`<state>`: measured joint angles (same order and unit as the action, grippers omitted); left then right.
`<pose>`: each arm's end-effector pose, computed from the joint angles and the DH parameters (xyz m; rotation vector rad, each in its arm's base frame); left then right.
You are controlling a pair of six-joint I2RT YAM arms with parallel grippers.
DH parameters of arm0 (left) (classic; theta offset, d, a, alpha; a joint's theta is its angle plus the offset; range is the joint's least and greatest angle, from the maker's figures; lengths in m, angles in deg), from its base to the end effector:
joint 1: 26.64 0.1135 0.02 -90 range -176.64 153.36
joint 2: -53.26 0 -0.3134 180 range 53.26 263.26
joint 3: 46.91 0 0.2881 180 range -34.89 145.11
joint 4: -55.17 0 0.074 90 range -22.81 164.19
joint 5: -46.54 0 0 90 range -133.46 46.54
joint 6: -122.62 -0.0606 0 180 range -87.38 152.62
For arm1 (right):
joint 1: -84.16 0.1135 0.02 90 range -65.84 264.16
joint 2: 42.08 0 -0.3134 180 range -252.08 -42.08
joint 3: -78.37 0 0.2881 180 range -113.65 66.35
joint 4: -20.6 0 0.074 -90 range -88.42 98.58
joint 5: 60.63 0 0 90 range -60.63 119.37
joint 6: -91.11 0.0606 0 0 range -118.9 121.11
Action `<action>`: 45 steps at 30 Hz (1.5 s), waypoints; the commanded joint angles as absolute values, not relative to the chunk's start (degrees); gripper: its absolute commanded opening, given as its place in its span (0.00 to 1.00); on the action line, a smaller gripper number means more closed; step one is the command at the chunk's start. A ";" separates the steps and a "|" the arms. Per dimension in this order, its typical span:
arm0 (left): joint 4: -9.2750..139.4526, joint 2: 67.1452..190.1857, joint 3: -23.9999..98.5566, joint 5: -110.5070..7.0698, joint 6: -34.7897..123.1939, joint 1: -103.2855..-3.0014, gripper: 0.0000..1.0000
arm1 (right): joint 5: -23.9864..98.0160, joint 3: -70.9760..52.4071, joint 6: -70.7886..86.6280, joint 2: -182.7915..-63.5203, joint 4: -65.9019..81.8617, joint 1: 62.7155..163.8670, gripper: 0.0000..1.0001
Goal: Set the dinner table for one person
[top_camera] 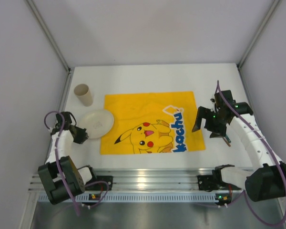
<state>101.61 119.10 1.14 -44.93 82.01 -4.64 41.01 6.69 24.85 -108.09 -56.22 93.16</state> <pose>0.2088 0.0827 0.1902 -1.5718 2.2014 -0.1802 0.2177 0.0469 0.3021 0.3183 2.8372 0.4127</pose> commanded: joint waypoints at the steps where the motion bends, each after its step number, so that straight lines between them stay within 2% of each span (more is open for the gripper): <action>1: 101.29 116.37 4.12 -53.12 82.98 -6.68 0.00 | 40.98 5.53 24.92 -107.55 -55.32 93.75 1.00; 7: 94.63 115.30 7.64 -51.81 82.98 -20.64 0.00 | 41.32 5.53 25.54 -107.73 -54.71 93.83 1.00; 14: 89.88 135.77 17.83 -45.49 81.31 -45.24 0.00 | 41.59 8.95 25.80 -105.54 -53.91 93.83 1.00; 20: 87.93 149.83 25.56 -43.99 81.84 -51.95 0.00 | 40.28 9.92 25.45 -102.20 -55.75 93.74 1.00; 28: 87.76 153.63 25.93 -45.82 79.12 -52.48 0.00 | 38.95 11.51 24.75 -100.17 -56.73 93.74 1.00; 30: 88.54 152.41 25.58 -46.01 78.24 -52.48 0.19 | 38.78 11.24 24.57 -100.52 -56.64 93.75 1.00; 31: 90.29 151.09 25.58 -44.18 77.98 -52.48 0.40 | 38.60 10.98 24.57 -100.61 -56.73 93.74 1.00; 33: 92.49 146.11 27.41 -40.49 76.14 -52.31 0.58 | 38.60 10.72 24.48 -100.87 -56.55 93.75 1.00; 35: 98.18 141.10 32.05 -34.77 75.08 -50.39 0.71 | 38.43 10.89 24.57 -100.87 -56.64 93.74 1.00; 38: 105.83 137.38 38.12 -26.27 74.19 -43.82 0.74 | 38.43 11.59 24.66 -100.35 -56.38 93.75 1.00; 42: 107.71 134.12 40.34 -26.32 74.11 -29.83 0.72 | 39.39 13.44 25.45 -99.91 -54.97 93.75 1.00; 45: 110.08 137.45 43.24 -28.16 73.58 -20.69 0.69 | 40.10 14.40 25.98 -99.82 -53.92 93.74 1.00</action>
